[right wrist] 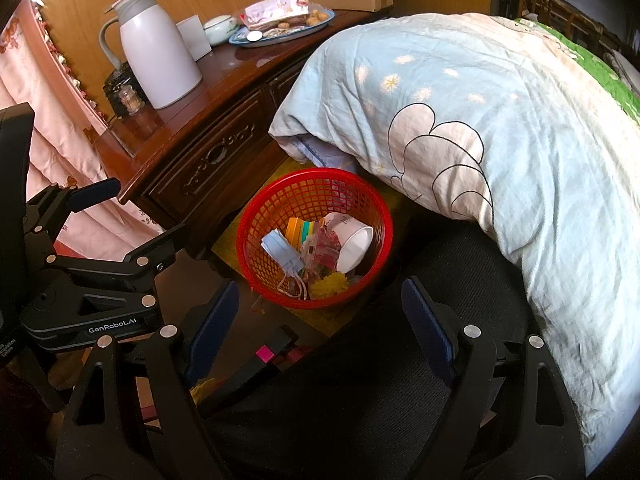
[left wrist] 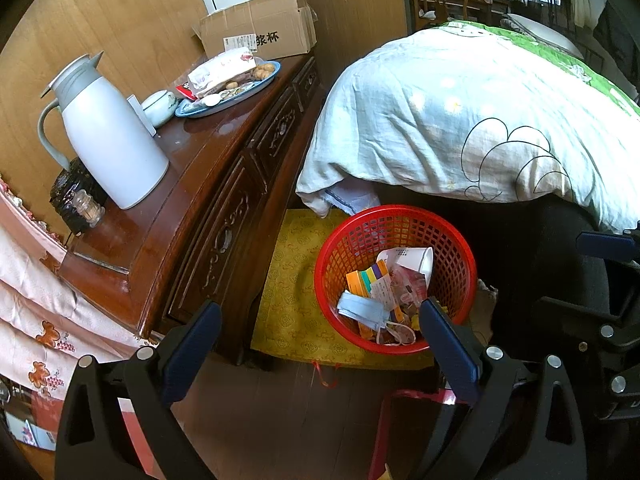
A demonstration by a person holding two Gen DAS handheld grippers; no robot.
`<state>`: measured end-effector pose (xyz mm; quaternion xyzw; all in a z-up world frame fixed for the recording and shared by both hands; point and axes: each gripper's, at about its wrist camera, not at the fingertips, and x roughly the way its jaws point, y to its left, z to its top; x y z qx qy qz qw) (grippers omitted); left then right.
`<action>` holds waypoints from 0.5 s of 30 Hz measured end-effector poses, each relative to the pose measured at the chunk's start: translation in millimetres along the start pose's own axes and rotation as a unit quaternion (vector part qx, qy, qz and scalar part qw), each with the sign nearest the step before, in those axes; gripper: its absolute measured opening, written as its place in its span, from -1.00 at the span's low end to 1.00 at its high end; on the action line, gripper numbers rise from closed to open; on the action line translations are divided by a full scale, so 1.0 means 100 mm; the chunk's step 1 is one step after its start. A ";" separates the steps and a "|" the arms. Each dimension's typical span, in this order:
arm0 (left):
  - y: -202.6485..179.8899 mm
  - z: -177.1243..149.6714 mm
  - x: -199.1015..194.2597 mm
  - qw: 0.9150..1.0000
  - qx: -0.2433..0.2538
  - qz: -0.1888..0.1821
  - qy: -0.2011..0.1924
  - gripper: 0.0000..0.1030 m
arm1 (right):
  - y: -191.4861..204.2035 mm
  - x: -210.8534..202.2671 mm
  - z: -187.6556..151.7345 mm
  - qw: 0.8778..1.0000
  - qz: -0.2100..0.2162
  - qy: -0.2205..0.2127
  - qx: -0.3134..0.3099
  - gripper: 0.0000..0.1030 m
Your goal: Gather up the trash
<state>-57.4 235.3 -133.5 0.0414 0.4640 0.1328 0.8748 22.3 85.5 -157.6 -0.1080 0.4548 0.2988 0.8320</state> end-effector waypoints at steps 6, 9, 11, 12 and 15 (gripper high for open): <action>0.00 0.00 0.00 1.000 0.000 0.000 0.000 0.89 | 0.00 0.00 0.00 1.000 0.000 0.000 0.000 0.57; 0.00 0.00 0.00 1.000 0.001 0.000 0.000 0.89 | 0.00 0.00 0.00 1.000 0.000 0.000 0.000 0.57; 0.00 -0.01 0.00 1.000 0.000 0.000 0.000 0.89 | 0.00 0.00 0.00 1.000 0.000 0.000 0.000 0.57; 0.00 -0.01 0.00 1.000 0.000 0.000 0.000 0.89 | 0.00 0.00 0.00 1.000 0.000 0.000 0.000 0.57; 0.00 -0.01 0.00 1.000 0.000 0.000 0.000 0.89 | 0.00 0.00 0.00 1.000 0.000 0.000 0.000 0.57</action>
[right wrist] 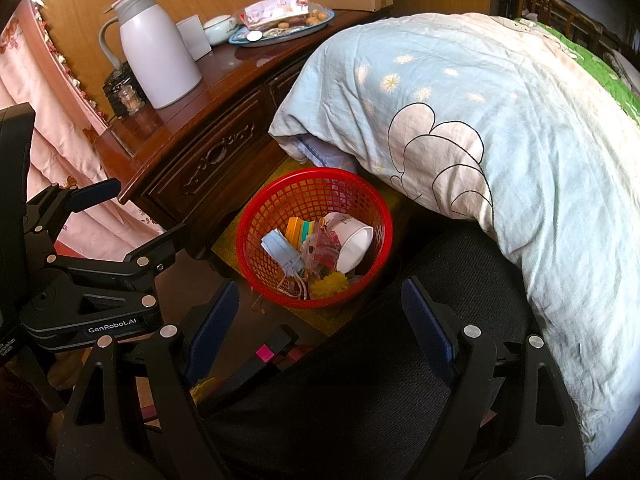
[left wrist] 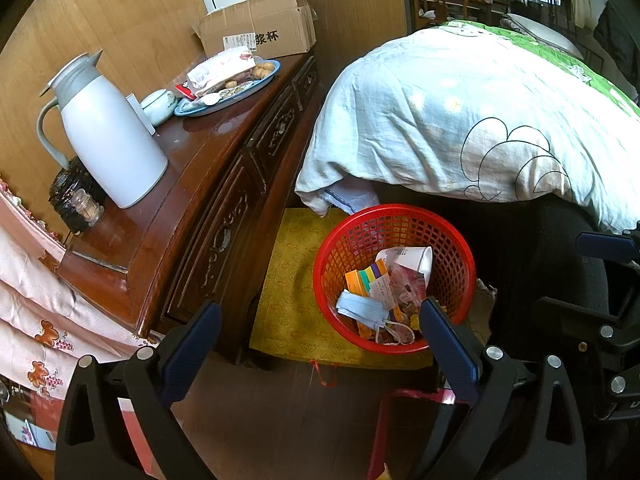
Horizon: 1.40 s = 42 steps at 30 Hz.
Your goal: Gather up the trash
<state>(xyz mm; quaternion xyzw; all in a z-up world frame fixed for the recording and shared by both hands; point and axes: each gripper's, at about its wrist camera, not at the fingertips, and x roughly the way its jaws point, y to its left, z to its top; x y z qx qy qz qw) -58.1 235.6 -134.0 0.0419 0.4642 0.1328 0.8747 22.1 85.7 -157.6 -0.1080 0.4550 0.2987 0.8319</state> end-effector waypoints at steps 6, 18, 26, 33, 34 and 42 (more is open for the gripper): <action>0.01 0.01 0.00 1.000 0.000 -0.001 0.000 0.89 | 0.00 0.00 0.00 1.000 0.000 0.000 0.000 0.57; 0.00 0.01 0.00 1.000 0.000 -0.001 0.000 0.89 | 0.00 0.00 0.00 1.000 0.000 0.000 0.000 0.57; -0.03 -0.02 0.00 1.000 0.000 -0.007 0.000 0.89 | 0.00 0.00 0.00 1.000 0.000 0.000 0.000 0.57; -0.01 0.02 -0.02 1.000 -0.001 -0.003 -0.010 0.89 | 0.00 -0.01 0.00 1.000 0.000 0.001 0.000 0.57; -0.02 0.02 -0.02 1.000 0.000 -0.003 -0.010 0.88 | 0.01 0.00 0.00 1.000 0.000 0.001 0.000 0.57; -0.03 0.02 -0.03 1.000 0.004 -0.005 -0.008 0.89 | 0.01 -0.01 0.01 1.000 0.000 0.001 0.000 0.57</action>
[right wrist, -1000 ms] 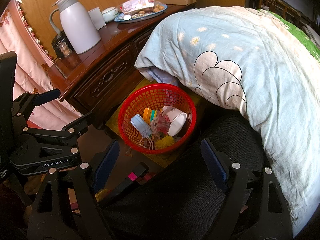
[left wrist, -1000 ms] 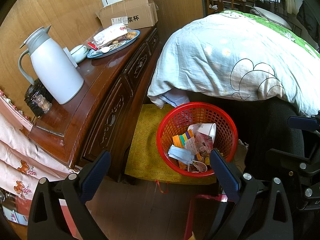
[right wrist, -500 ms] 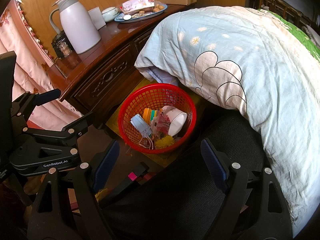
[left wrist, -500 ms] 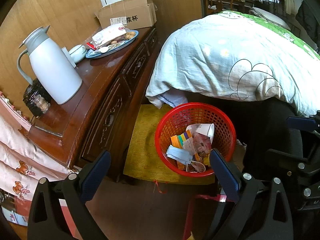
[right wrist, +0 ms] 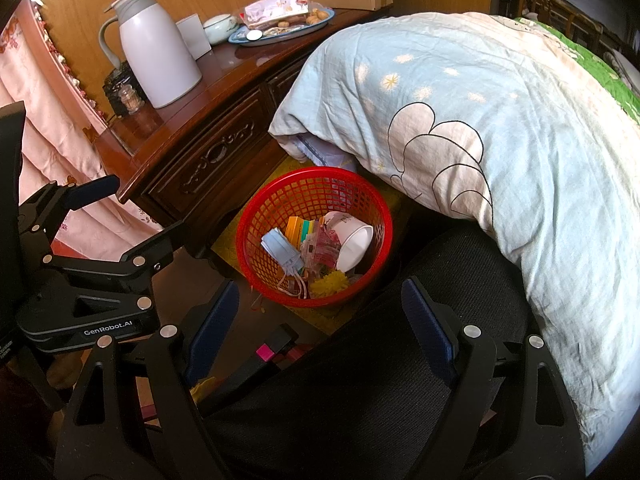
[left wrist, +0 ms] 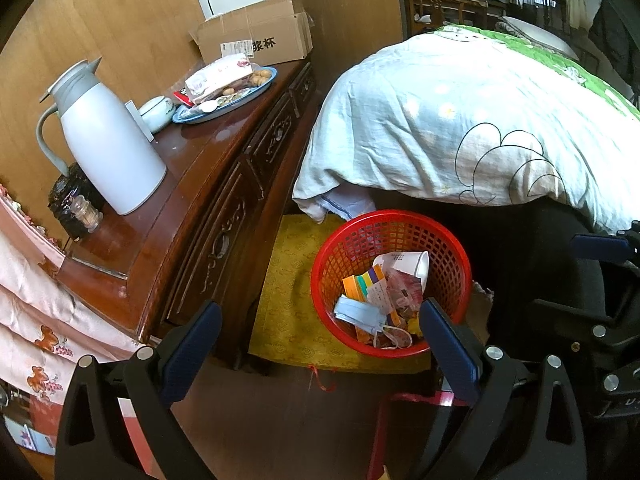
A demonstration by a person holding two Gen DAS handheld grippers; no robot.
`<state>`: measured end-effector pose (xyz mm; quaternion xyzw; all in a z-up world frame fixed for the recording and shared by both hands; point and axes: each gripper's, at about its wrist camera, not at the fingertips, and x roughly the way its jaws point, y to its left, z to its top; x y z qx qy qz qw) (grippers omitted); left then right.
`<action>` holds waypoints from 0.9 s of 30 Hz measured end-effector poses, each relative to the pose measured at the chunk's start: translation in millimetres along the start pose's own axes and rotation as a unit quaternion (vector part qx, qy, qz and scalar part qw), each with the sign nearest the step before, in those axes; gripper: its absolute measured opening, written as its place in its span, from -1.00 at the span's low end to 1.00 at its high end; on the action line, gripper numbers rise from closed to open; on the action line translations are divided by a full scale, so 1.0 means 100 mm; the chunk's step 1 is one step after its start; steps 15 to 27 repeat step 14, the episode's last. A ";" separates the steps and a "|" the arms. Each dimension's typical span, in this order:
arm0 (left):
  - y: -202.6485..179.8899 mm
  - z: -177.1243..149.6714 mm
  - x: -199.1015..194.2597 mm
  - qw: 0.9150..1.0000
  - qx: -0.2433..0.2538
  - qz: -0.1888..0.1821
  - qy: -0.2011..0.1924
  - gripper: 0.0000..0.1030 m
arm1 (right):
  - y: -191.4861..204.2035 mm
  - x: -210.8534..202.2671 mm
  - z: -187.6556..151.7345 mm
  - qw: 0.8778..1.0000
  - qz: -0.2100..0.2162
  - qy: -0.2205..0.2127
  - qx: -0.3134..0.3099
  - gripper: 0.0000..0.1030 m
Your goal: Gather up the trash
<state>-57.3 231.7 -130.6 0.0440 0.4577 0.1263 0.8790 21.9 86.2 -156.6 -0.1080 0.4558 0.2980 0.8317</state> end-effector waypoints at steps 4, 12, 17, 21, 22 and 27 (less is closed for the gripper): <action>0.01 0.00 0.00 1.000 0.000 -0.001 0.002 0.89 | 0.00 0.00 0.00 1.000 0.000 0.000 0.000 0.57; 0.01 0.00 0.00 1.000 0.003 0.001 0.004 0.89 | -0.01 0.00 0.00 1.000 0.000 0.000 0.000 0.57; 0.02 0.00 0.01 1.000 0.001 -0.001 0.006 0.89 | 0.00 0.00 0.00 1.000 0.000 0.000 0.000 0.57; 0.02 0.00 0.01 1.000 0.001 -0.001 0.006 0.89 | 0.00 0.00 0.00 1.000 0.000 0.000 0.000 0.57; 0.02 0.00 0.01 1.000 0.001 -0.001 0.006 0.89 | 0.00 0.00 0.00 1.000 0.000 0.000 0.000 0.57; 0.02 0.00 0.01 1.000 0.001 -0.001 0.006 0.89 | 0.00 0.00 0.00 1.000 0.000 0.000 0.000 0.57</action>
